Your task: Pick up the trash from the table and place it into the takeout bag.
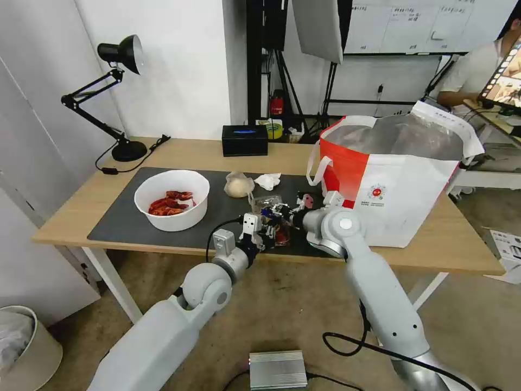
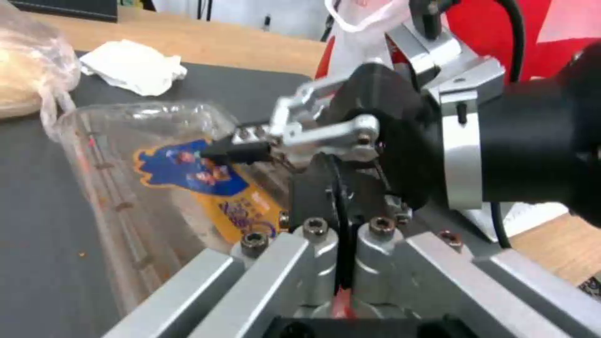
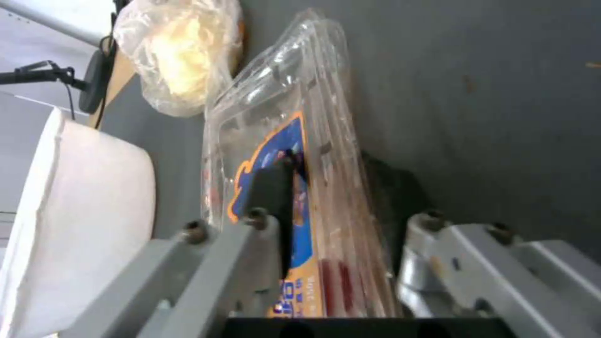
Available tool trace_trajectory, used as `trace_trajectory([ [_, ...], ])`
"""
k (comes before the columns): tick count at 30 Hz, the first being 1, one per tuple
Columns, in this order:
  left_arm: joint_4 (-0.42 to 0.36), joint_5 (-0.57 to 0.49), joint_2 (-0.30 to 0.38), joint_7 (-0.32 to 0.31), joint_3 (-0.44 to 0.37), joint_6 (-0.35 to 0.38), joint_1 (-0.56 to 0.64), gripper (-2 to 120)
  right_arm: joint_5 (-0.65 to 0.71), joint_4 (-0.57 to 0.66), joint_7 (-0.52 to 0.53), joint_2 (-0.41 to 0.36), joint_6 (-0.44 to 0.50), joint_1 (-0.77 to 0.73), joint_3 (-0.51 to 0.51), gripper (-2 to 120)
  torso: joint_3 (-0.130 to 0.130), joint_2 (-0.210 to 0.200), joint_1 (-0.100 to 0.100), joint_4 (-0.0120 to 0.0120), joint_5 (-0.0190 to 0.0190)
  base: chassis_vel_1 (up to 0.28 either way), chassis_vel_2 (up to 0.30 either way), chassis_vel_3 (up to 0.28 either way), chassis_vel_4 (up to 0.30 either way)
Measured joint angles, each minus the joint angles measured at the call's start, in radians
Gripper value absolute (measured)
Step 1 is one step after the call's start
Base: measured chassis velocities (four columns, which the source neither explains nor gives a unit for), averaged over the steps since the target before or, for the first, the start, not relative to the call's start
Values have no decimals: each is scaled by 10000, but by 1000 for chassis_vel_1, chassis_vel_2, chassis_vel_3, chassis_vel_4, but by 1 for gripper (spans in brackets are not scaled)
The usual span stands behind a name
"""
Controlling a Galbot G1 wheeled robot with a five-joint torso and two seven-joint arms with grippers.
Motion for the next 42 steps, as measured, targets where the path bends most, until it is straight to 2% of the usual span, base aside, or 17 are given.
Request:
trace_trajectory([
  [6,-5,-48,2,-6,-22,-17,-35,0,9,29,1,-97,40,-56,33,0,-2,1,-1,1,0,0,0,0,0],
  [22,-225,-158,154,-11,-366,-198,169,0,-16,23,20,-159,64,-84,54,0,-2,2,-1,1,-1,0,0,0,0],
  [31,-855,-285,782,126,-1260,-185,741,0,-42,28,-44,-139,70,-54,102,0,-1,2,0,-2,-1,0,0,0,0],
  [36,-1350,-85,1239,355,-2000,-214,1630,0,-47,225,-345,-187,190,11,221,0,0,2,1,-2,-2,0,0,0,0],
  [38,-1451,-23,1313,390,-2123,-222,1822,2,-44,285,-414,-216,227,27,255,0,-1,2,0,-1,-2,0,0,0,0],
  [41,-1677,69,1410,447,-2459,-233,2211,17,-35,428,-539,-263,284,80,314,0,0,1,1,-3,-1,0,0,0,0],
  [42,-1677,69,1410,447,-2459,-233,2211,17,-35,428,-539,-263,284,80,314,0,0,1,1,-3,-1,0,0,0,0],
])
